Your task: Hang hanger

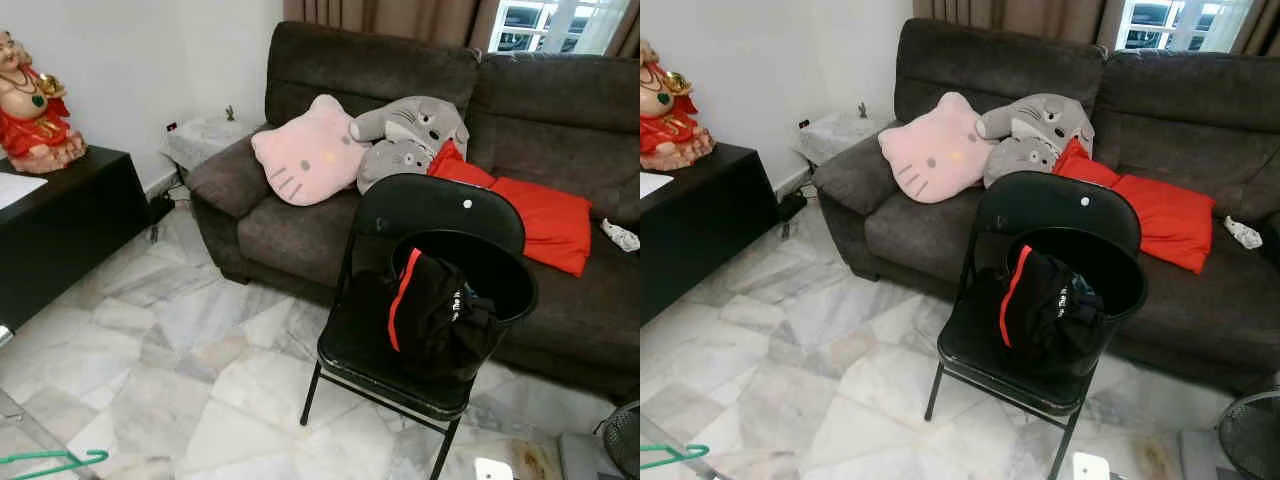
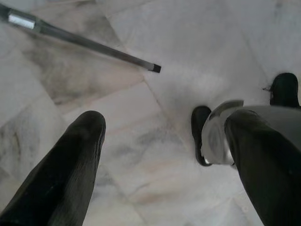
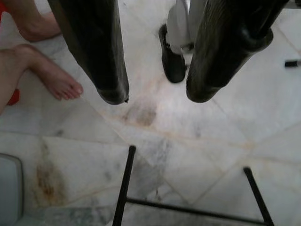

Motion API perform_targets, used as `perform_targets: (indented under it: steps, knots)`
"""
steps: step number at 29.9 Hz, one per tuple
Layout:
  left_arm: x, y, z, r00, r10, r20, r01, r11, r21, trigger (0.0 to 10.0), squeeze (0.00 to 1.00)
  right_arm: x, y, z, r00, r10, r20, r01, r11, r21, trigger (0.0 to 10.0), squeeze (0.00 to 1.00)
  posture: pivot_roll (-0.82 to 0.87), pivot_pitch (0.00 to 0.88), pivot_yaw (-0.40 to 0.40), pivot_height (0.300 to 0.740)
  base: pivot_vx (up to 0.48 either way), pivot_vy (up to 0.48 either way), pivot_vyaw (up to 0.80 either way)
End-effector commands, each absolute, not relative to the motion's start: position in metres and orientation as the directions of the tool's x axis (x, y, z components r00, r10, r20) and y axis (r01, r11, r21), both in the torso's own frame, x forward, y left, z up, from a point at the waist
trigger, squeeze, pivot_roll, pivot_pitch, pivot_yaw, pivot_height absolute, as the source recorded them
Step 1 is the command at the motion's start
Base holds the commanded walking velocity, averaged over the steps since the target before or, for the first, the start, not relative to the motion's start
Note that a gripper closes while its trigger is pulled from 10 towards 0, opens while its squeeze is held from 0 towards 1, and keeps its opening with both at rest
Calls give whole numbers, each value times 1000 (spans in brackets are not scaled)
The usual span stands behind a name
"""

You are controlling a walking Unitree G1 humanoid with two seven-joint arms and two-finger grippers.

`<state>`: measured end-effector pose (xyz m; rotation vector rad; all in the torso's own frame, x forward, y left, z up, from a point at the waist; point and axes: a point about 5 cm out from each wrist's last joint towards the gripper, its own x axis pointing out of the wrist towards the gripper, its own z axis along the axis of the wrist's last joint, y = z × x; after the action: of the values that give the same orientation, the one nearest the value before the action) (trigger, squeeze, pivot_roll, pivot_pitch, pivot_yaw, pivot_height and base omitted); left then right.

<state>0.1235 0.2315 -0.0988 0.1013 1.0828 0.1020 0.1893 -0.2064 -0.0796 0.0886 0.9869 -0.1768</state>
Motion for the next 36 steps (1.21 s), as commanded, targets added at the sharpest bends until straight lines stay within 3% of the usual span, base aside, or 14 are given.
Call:
perform_targets:
  steps: [1,9,15,36]
  knots:
    - [120,240,-98,446,148,-883,-28,988,151,10000,0,190,-204,-80,540,-103,-835,199,980,7,10000,0,55,0,16,740,0,0,-719]
    - [111,271,-91,440,184,-879,-54,982,179,10000,0,189,-203,-80,545,-106,-832,204,979,9,10000,0,26,0,21,740,0,0,-713]
    - [107,279,-89,435,189,-880,-58,982,182,10000,0,189,-202,-80,552,-106,-827,209,978,14,10000,0,22,0,26,740,0,0,0]
    - [121,244,-97,448,144,-882,-28,989,147,10000,0,193,-201,-78,568,-118,-815,232,973,21,10000,0,52,0,29,740,0,0,0]
